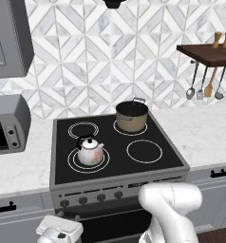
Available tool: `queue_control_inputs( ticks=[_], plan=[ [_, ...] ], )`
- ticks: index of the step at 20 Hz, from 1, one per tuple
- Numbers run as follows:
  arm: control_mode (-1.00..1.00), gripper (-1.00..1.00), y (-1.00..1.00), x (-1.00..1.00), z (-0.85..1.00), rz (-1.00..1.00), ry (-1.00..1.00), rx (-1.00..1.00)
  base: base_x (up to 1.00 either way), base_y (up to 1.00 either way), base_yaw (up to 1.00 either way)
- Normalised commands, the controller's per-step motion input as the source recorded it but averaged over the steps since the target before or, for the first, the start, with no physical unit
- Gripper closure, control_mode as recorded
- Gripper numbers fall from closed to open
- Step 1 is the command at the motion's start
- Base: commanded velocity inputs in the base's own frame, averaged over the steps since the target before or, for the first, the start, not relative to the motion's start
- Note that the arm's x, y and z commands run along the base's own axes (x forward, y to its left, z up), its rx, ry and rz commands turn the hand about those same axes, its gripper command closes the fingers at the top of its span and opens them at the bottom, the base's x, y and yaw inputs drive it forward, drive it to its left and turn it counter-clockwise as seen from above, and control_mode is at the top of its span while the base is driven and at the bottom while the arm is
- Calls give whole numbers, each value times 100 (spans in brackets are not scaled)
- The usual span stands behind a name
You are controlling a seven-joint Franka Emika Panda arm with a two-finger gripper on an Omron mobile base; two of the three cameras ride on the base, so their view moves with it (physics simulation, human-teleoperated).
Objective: Pick the kettle from the counter and place it on a stove burner. Then turn the burner on.
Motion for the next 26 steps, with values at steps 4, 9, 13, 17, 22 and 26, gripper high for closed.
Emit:
queue_control_inputs(
  ticks=[4,9,13,17,22,26],
  plan=[
    [-100,-100,-4,0,0,7,-2,0,0,0,0],
    [-100,-100,0,0,0,26,0,0,0,0,0],
    [-100,-100,0,1,0,23,0,0,0,0,0],
    [-100,-100,-1,28,0,5,-7,0,0,0,0],
    [-100,-100,0,31,-4,0,0,0,0,0,0],
    [-100,-100,10,1,-27,0,0,0,0,0,0]
  ],
)
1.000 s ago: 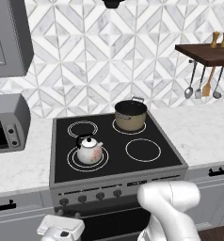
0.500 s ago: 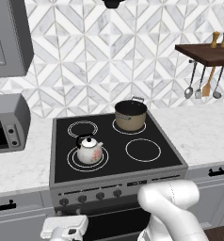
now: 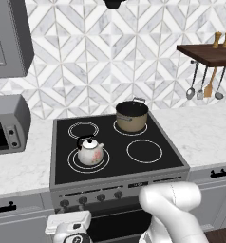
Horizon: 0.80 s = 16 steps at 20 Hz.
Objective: Pick the kettle from the counter and place it on a stove burner. Then turn the burner on.
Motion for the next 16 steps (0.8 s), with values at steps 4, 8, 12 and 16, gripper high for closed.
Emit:
queue_control_inputs(
  ticks=[4,8,12,16],
  plan=[
    [-100,-100,6,38,-3,0,0,0,0,0,0],
    [-100,-100,20,34,-14,0,0,0,0,0,0],
    [-100,-100,27,1,-31,0,0,0,0,0,0],
    [-100,-100,21,0,-23,0,0,0,0,0,0]
  ],
)
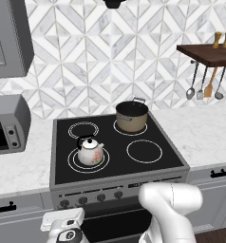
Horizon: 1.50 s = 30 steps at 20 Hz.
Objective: Pick the kettle from the counter and place it on a stove burner. Then turn the burner on.
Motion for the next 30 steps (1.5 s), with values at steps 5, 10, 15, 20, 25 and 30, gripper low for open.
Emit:
queue_control_inputs(
  ticks=[5,10,15,20,25,30],
  plan=[
    [-100,-100,1,11,-7,0,0,0,0,0,0],
    [-100,-100,1,8,-6,0,0,-1,0,0,0],
    [-100,-100,0,14,0,0,0,0,0,0,0],
    [-100,-100,0,2,0,0,0,0,0,0,0],
    [-100,100,0,4,0,0,0,0,0,0,0],
    [-100,100,0,7,0,0,0,0,0,0,0]
  ],
)
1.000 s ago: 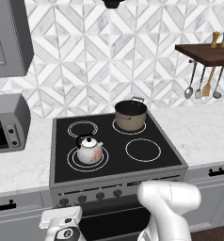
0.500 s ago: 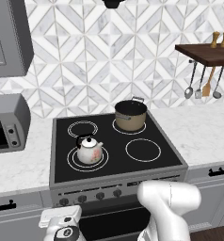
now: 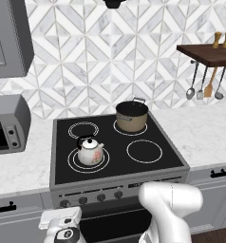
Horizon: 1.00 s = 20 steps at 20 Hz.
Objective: Pick the kettle from the counter and place it on a stove burner. Then turn the burner on.
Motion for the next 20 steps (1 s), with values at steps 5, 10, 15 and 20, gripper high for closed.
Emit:
queue_control_inputs(
  ticks=[5,10,15,20],
  plan=[
    [-100,100,6,15,0,0,4,-10,0,0,0],
    [-100,100,34,19,-1,0,21,-32,0,0,0],
    [-100,100,37,17,0,0,30,-37,0,0,0],
    [-100,100,38,23,0,0,28,-37,0,0,0]
  ],
)
